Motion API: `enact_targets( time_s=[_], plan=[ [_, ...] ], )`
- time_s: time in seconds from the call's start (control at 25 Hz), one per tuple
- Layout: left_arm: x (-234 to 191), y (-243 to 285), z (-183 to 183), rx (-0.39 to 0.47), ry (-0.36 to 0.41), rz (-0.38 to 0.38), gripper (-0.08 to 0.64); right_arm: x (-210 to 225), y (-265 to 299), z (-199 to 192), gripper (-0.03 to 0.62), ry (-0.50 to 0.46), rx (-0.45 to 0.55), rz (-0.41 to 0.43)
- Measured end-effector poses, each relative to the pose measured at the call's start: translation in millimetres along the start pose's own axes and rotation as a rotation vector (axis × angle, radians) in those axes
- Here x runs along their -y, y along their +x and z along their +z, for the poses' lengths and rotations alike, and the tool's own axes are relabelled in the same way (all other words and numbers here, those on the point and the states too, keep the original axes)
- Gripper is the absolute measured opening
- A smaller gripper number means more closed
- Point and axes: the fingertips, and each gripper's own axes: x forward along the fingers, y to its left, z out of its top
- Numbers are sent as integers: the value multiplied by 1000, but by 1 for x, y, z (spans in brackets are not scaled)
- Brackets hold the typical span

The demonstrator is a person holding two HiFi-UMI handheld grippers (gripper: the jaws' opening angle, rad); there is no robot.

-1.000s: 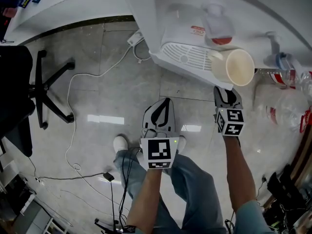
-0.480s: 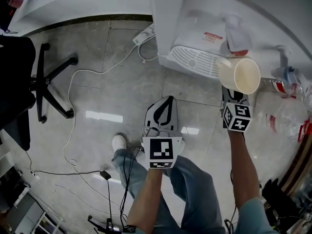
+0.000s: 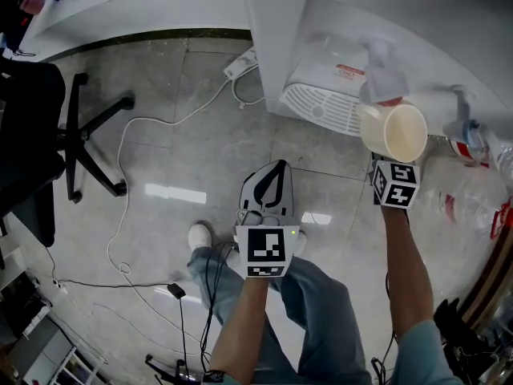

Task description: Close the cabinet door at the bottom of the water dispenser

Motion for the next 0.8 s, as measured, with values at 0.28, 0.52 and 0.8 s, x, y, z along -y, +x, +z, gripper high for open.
enact_targets(
  time_s=[0.28, 0.52, 0.8],
  plan=[
    [2, -16, 7, -27, 5, -8, 9, -6, -15, 6, 140, 152, 12, 7],
    [6, -37, 12, -31, 4, -32, 11, -67, -67, 20, 94, 132, 69, 115],
    [17, -75, 10, -41, -6, -102, 11, -140, -142, 40, 44, 122, 131, 234]
  ],
)
